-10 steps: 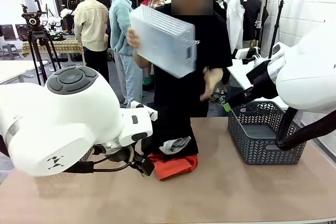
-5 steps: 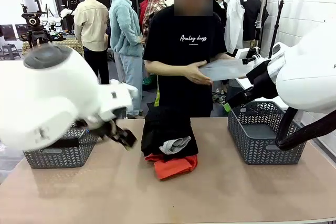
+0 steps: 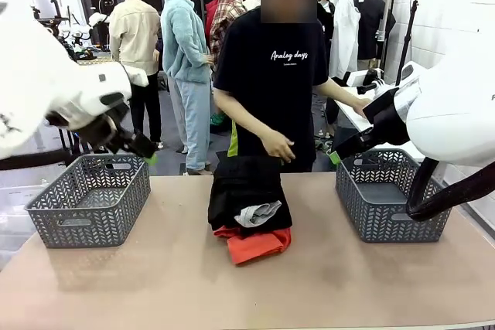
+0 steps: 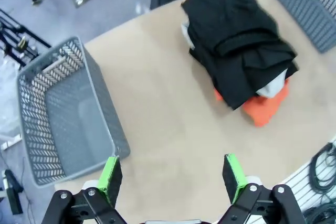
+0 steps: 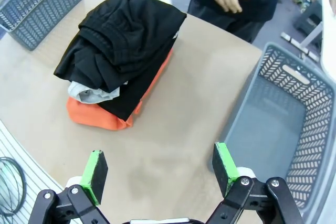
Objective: Sort the tops and bottoms.
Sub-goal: Lift clothes from the center of the table with your left hand.
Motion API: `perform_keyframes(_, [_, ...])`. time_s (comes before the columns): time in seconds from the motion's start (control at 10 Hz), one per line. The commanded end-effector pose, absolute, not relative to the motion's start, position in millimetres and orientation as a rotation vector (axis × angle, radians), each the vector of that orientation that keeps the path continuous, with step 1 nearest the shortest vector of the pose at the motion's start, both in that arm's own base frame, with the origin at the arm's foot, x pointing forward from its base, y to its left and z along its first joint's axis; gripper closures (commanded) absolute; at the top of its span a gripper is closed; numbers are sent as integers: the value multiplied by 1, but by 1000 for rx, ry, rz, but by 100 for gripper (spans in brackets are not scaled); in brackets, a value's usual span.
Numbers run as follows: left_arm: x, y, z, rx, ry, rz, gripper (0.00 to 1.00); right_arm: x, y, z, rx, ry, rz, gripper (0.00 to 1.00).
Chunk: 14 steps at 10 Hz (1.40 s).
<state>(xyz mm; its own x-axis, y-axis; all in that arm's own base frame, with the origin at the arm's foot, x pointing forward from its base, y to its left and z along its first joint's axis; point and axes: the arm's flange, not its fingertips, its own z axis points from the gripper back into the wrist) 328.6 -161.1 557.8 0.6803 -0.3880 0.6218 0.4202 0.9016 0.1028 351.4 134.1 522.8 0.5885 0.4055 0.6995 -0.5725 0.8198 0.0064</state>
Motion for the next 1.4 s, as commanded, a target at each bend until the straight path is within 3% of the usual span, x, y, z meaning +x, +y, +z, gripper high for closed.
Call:
perform_keyframes(0.0, [300, -138, 590, -153, -767, -469, 0, 353, 134, 522, 243, -757, 582, 0])
perform_keyframes(0.2, [292, -114, 603, -149, -808, -398, 0, 353, 134, 522, 243, -757, 582, 0])
perform_keyframes(0.6, [293, -149, 575, -116, -693, -524, 0, 353, 134, 522, 243, -757, 582, 0])
perform_keyframes(1.2, [290, -154, 554, -21, -643, -473, 0, 353, 134, 522, 243, -757, 582, 0])
perform_keyframes(1.3, [303, -161, 566, -88, -655, -498, 0, 353, 134, 522, 243, -757, 582, 0])
